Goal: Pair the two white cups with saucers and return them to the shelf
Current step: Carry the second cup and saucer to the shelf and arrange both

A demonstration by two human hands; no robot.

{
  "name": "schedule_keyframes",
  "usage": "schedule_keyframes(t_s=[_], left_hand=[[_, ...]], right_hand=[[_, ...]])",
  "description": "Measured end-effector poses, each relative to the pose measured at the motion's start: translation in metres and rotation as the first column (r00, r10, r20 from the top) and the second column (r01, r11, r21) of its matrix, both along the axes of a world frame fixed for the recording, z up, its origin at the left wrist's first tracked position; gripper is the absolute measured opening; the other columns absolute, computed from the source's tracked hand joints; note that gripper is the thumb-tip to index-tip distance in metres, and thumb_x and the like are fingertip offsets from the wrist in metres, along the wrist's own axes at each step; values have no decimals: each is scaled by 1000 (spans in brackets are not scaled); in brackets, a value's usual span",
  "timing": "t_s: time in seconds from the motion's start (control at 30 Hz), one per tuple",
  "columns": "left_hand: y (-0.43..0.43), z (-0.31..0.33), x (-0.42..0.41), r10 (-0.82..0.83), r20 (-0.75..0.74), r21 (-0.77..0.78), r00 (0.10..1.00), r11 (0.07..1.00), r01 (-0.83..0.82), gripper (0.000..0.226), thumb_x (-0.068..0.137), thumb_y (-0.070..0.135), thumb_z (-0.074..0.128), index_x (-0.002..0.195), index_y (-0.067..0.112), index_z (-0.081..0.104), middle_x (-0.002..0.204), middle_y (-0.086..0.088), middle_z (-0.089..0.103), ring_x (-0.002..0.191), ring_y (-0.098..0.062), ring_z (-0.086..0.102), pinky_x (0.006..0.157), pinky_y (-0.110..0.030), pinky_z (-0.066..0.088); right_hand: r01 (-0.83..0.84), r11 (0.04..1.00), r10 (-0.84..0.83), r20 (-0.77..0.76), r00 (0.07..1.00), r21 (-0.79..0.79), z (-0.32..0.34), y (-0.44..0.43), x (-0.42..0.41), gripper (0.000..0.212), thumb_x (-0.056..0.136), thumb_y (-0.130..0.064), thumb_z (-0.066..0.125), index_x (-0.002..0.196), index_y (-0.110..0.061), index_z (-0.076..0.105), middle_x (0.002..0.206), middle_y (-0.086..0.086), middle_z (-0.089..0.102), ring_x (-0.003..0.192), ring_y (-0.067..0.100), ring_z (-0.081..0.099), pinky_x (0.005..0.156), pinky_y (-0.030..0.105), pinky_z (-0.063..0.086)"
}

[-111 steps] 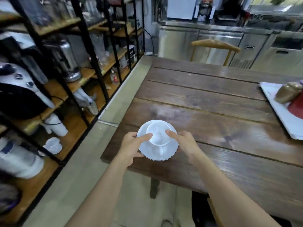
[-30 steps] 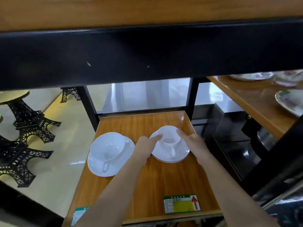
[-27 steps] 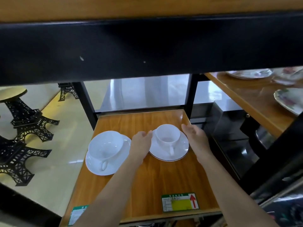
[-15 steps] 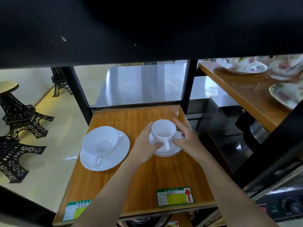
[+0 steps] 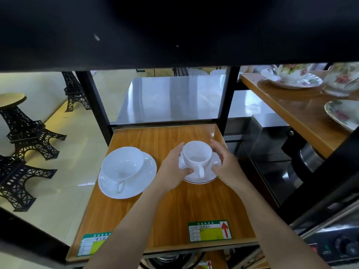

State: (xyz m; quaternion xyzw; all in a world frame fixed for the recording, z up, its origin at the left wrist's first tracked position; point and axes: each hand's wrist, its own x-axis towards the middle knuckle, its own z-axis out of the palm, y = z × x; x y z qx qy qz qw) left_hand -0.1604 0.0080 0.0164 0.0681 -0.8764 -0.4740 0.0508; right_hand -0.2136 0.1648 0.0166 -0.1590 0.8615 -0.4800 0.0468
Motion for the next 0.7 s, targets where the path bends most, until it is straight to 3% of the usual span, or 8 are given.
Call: schedule_keyframes(t_s=[0.1, 0.17, 0.3, 0.4, 0.47, 0.57, 0.63, 0.7], left_hand=[[-13, 14, 7, 48, -15, -49, 999, 998, -49, 75, 87, 23, 65, 148, 21, 22, 155, 0, 28, 141, -18, 28, 114, -36, 26], [-26, 26, 18, 138, -89, -34, 987, 989, -141, 67, 89, 24, 62, 146, 22, 27, 153, 1, 32, 140, -18, 31, 112, -34, 29], [-63, 42, 48, 404, -254, 111, 879, 915, -388, 48, 89, 26, 60, 135, 21, 46, 138, 0, 51, 126, -17, 47, 101, -30, 37], [-95, 37, 67, 595, -254, 272, 762, 800, -535, 39, 90, 23, 58, 128, 15, 52, 126, -2, 57, 119, -20, 52, 99, -34, 41], [-108, 29, 76, 681, -201, 355, 704, 720, -596, 40, 92, 25, 55, 129, 12, 50, 126, -3, 56, 118, -18, 51, 94, -30, 39], [-116, 19, 85, 703, -49, 464, 710, 645, -607, 50, 95, 30, 49, 140, 9, 40, 143, -7, 45, 123, -13, 42, 95, -26, 30], [-116, 14, 90, 659, 35, 511, 751, 634, -580, 57, 96, 37, 44, 146, 12, 33, 151, -4, 36, 136, -17, 35, 102, -30, 27], [-115, 10, 95, 588, 59, 520, 807, 671, -528, 55, 96, 45, 37, 142, 16, 38, 144, 2, 43, 132, -17, 40, 102, -30, 33]], right_hand=[[200, 961, -212, -46, 976, -192, 11, -2, 3, 55, 84, 5, 55, 132, -20, 46, 130, 3, 52, 116, 14, 47, 91, 23, 42], [259, 927, -291, -84, 953, -272, 20, -8, 5, 45, 85, 5, 53, 124, -17, 51, 116, 1, 55, 102, 10, 49, 80, 14, 40], [179, 953, -235, -222, 946, -244, 32, -33, 17, 37, 84, 2, 54, 108, -26, 55, 96, -11, 56, 84, 3, 53, 75, 13, 46], [61, 965, -133, -275, 952, -257, 34, -61, 33, 32, 83, 3, 55, 105, -20, 60, 87, -19, 55, 82, -2, 53, 71, 2, 43], [-46, 980, -1, -238, 971, -191, 33, -82, 44, 36, 85, 0, 56, 117, -17, 57, 99, -14, 55, 87, 2, 54, 71, 2, 41], [-212, 974, 206, -80, 975, -79, 24, -109, 50, 52, 87, -8, 58, 134, -24, 44, 122, -9, 49, 108, 8, 49, 78, 7, 40], [-306, 951, 307, 57, 950, -38, 18, -122, 51, 69, 86, -8, 60, 145, -27, 29, 144, -5, 40, 127, 13, 42, 95, 21, 43], [-383, 924, 379, 167, 910, -12, 14, -132, 52, 84, 84, -5, 63, 149, -26, 14, 154, -2, 28, 140, 19, 31, 108, 36, 36]])
